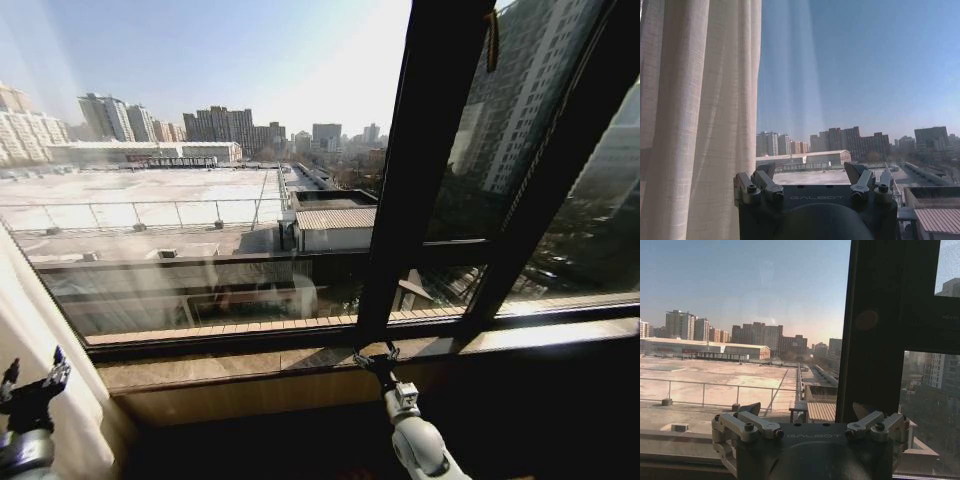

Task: Open the curtains by pulling them apart, changing their state from closed to fully open.

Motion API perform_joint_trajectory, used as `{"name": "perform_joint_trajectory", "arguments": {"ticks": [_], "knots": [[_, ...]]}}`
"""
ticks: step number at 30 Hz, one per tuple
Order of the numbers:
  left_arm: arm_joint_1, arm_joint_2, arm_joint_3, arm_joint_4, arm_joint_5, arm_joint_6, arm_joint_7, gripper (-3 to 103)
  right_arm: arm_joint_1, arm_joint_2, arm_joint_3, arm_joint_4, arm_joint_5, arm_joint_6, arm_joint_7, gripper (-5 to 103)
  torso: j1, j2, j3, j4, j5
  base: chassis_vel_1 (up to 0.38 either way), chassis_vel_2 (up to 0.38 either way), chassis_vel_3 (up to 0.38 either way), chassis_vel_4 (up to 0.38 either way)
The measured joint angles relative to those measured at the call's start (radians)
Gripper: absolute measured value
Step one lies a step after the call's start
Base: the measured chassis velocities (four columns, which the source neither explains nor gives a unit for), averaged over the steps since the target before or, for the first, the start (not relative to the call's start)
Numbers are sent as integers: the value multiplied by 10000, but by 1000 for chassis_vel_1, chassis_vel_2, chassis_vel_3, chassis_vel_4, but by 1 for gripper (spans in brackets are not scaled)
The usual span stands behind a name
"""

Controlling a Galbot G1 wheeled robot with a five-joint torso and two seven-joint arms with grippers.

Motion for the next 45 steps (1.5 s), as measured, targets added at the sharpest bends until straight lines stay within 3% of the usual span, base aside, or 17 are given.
{"name": "perform_joint_trajectory", "arguments": {"ticks": [2, 4, 5, 6, 11, 21, 45], "knots": [[104, -136, 631, -178, 64, -189, 88, 86, 0, 0, 0, 0, 0, 0, 0, 100, 0, 0, 0, 0, -5, 0, 0, 0, 0], [106, -141, 659, -187, 54, -190, 92, 86, 0, 0, 1, 0, 0, 0, 0, 100, 0, 0, 0, 0, -5, 0, 0, 0, 0], [114, -243, 1154, -350, -395, -179, 227, 96, 0, 0, 1, 0, 0, 0, 0, 100, 0, 0, 1, -1, -4, 0, 0, 0, 0], [112, -274, 1353, -406, -665, -176, 367, 98, 0, 0, 1, 0, 0, 0, 0, 100, 0, 0, 0, 0, -5, 0, 0, 0, 0], [115, -284, 2030, -455, -1032, -329, 999, 100, 0, 0, 1, 0, 0, 0, 0, 100, 0, -1, 0, 0, -4, 0, 0, 0, 0], [36, -387, 2680, -146, 50, -517, 748, 100, 0, 0, 1, 0, 0, 0, 1, 100, 0, -1, 1, 0, -6, 0, 0, 0, 0], [8, -361, 2659, -71, 141, -544, 708, 100, 0, 0, 0, 0, 0, 0, 1, 100, 1, -1, 1, 1, -8, -3, -2, 3, 3]]}}
